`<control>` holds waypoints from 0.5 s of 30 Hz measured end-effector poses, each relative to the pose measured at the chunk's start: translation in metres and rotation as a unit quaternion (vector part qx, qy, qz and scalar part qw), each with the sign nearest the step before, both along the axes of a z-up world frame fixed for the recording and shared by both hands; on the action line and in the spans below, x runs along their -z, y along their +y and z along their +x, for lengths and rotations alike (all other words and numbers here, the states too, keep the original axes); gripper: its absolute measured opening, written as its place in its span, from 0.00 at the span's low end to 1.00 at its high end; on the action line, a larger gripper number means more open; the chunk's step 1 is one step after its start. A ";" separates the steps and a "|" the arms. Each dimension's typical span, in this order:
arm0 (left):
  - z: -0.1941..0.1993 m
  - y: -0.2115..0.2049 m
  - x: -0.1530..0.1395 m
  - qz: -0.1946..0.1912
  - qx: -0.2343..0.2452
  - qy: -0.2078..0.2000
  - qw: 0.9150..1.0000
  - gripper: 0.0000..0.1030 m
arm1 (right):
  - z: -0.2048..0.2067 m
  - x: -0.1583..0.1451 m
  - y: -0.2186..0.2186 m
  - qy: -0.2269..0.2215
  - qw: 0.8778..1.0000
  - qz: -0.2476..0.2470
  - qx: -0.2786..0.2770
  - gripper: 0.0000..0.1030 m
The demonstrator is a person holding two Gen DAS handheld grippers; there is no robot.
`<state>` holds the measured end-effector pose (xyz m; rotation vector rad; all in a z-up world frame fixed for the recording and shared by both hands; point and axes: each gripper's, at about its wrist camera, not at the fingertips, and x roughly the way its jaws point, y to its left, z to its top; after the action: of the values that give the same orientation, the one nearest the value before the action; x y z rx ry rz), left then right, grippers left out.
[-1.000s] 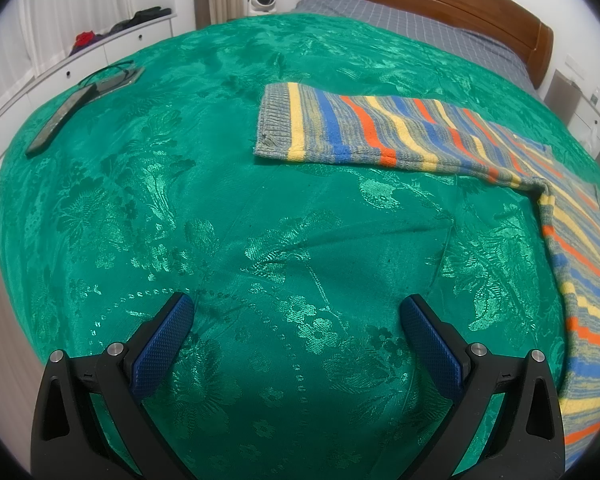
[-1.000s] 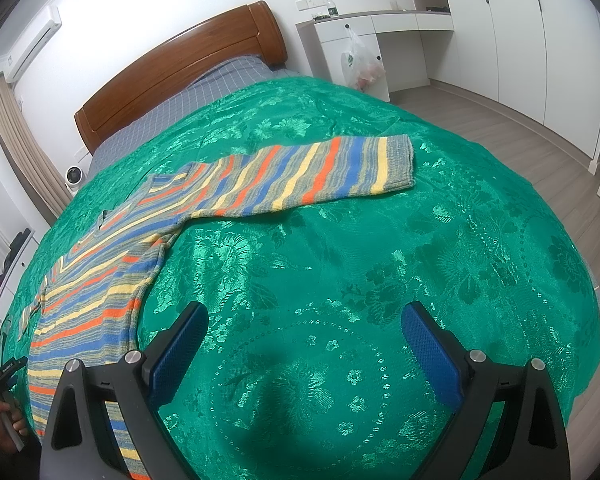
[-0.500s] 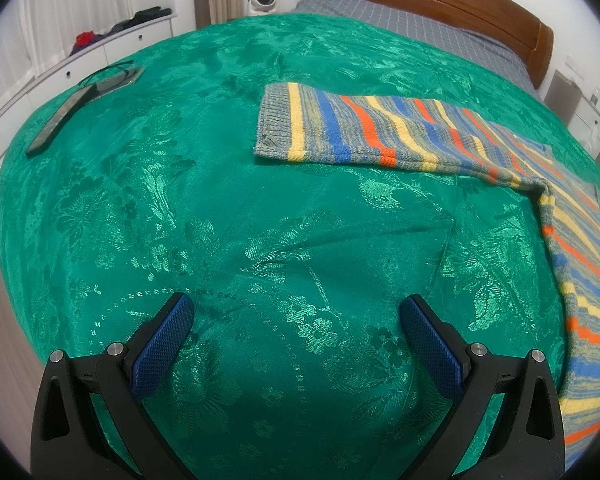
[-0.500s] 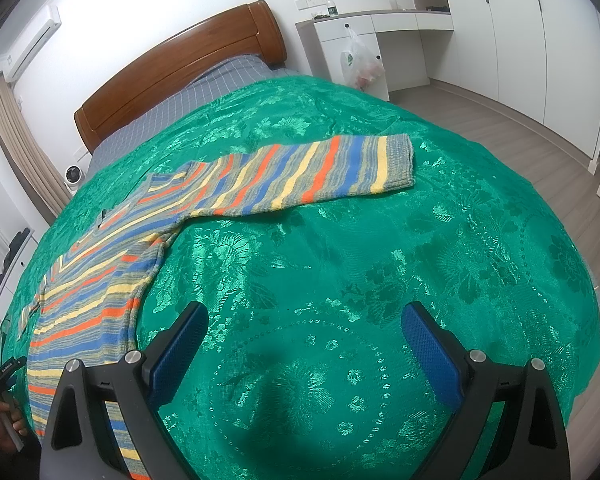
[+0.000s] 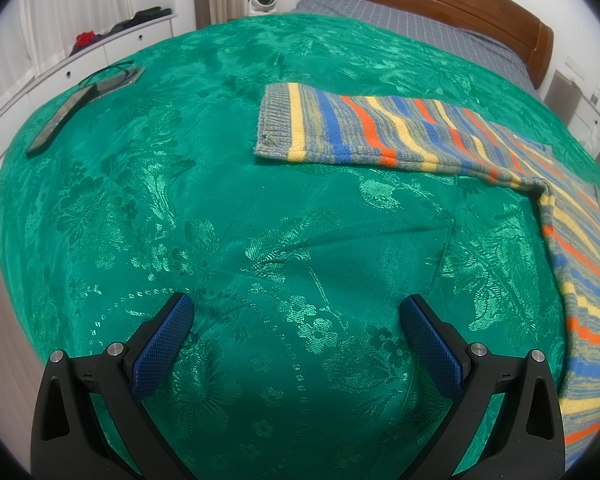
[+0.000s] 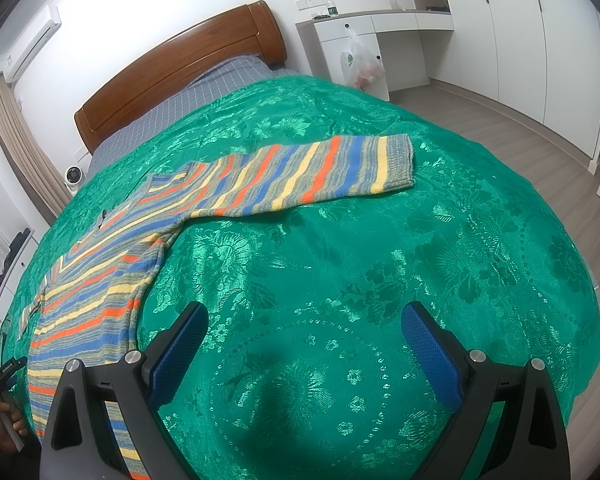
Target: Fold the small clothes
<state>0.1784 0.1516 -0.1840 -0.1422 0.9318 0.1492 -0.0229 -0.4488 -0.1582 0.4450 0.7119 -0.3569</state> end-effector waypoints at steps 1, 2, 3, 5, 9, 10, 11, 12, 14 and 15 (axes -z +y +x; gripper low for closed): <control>0.000 0.001 -0.002 -0.002 0.000 -0.001 1.000 1.00 | 0.000 0.000 0.000 0.000 1.000 -0.001 0.000 0.94; -0.001 0.003 -0.005 -0.009 0.001 -0.001 1.000 1.00 | -0.001 -0.001 0.000 -0.001 1.000 -0.004 0.001 0.94; -0.003 0.006 -0.008 -0.021 0.004 -0.006 1.000 1.00 | -0.002 -0.003 0.001 -0.005 1.000 -0.007 0.001 0.94; -0.009 0.012 -0.016 -0.046 0.005 -0.025 0.999 1.00 | -0.005 -0.012 -0.003 -0.025 1.000 0.003 -0.008 0.94; -0.015 0.031 -0.023 -0.087 -0.016 -0.050 0.995 1.00 | -0.004 -0.048 -0.037 -0.038 0.999 -0.029 -0.012 0.94; -0.015 0.036 -0.023 -0.096 -0.024 -0.052 0.994 1.00 | -0.004 -0.058 -0.049 -0.042 0.998 -0.038 -0.006 0.94; -0.014 0.040 -0.023 -0.100 -0.031 -0.052 0.993 1.00 | -0.005 -0.068 -0.061 -0.049 0.998 -0.043 0.003 0.94; -0.013 0.044 -0.022 -0.102 -0.040 -0.051 0.993 1.00 | -0.004 -0.078 -0.074 -0.059 0.997 -0.045 0.011 0.94; -0.011 0.050 -0.023 -0.110 -0.052 -0.055 0.991 1.00 | -0.002 -0.091 -0.106 -0.081 0.996 -0.017 0.020 0.94; -0.009 0.050 -0.022 -0.110 -0.053 -0.056 0.991 1.00 | 0.003 -0.091 -0.121 -0.082 0.996 0.009 0.018 0.94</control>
<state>0.1691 0.2017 -0.1620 -0.4016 0.8280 0.1350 -0.0199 -0.5698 -0.0669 0.4988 0.5485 -0.3445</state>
